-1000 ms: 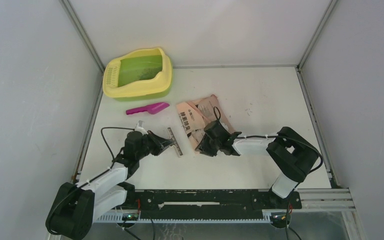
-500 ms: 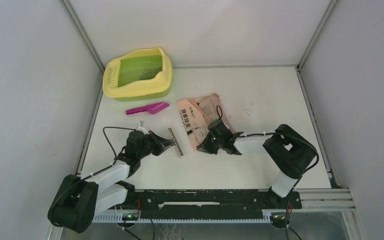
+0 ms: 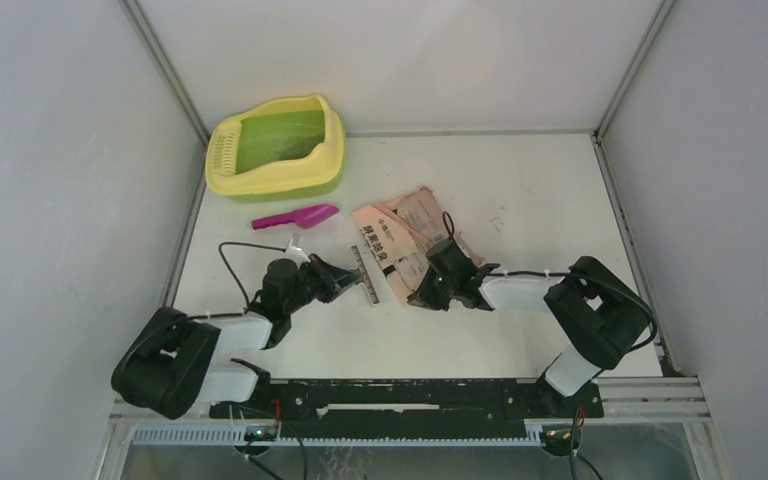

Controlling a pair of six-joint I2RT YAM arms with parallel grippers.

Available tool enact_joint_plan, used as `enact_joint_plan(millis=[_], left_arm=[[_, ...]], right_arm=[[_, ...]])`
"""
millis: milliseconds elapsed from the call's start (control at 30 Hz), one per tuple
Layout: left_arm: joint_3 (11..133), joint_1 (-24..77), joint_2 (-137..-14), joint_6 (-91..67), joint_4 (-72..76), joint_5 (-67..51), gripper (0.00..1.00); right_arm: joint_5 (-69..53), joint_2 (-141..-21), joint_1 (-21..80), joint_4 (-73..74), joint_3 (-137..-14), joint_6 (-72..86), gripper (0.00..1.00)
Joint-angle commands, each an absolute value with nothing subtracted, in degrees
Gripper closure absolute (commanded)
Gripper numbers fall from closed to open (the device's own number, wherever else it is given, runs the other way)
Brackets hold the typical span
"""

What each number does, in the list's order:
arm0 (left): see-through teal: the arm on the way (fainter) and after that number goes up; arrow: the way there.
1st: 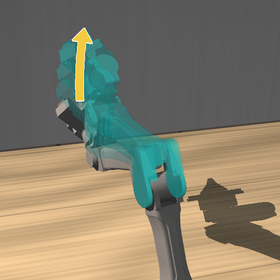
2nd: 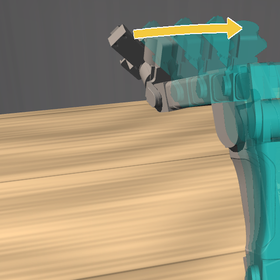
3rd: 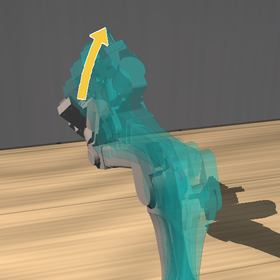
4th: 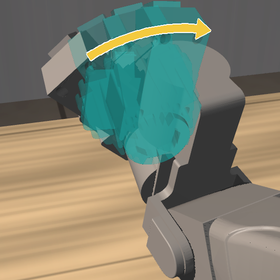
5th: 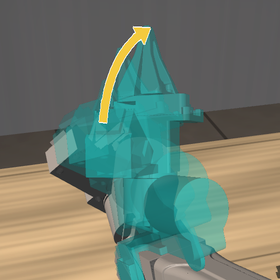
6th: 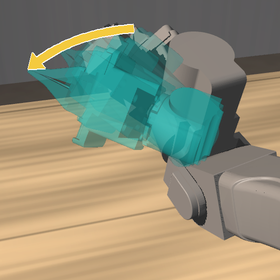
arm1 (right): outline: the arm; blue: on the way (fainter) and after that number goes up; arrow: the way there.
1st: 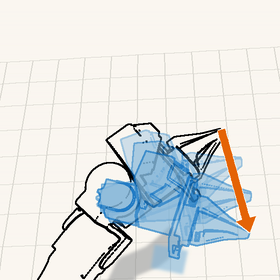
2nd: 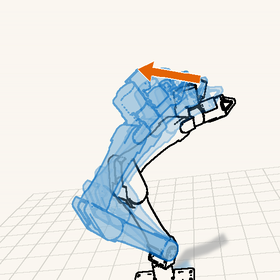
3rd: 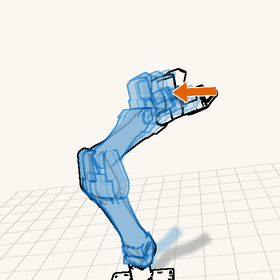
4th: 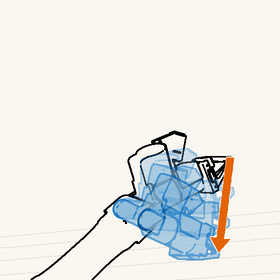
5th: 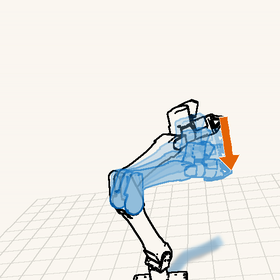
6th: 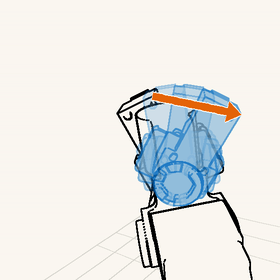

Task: Fill the litter box with clean litter
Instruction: Clamp the cat litter bag at the center of the board.

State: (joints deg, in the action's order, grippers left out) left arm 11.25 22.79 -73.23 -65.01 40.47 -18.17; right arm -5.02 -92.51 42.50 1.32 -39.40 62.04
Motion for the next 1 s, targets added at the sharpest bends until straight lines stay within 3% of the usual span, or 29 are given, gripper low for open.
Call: enact_joint_plan(millis=[0, 433, 967], left_arm=[[10.8, 25.1, -78.0, -67.3, 53.8, -16.9, 0.98], [10.1, 29.3, -104.4, -75.3, 81.1, -13.3, 1.00], [11.5, 33.9, -105.9, -77.1, 81.5, -6.3, 1.00]], right_arm=[[-2.5, -91.5, 42.2, 10.1, -38.4, 58.5, 0.91], [-3.5, -87.4, 42.3, 11.3, -39.6, 57.9, 0.92], [-3.9, -84.8, 43.6, 13.4, -42.7, 57.5, 0.93]])
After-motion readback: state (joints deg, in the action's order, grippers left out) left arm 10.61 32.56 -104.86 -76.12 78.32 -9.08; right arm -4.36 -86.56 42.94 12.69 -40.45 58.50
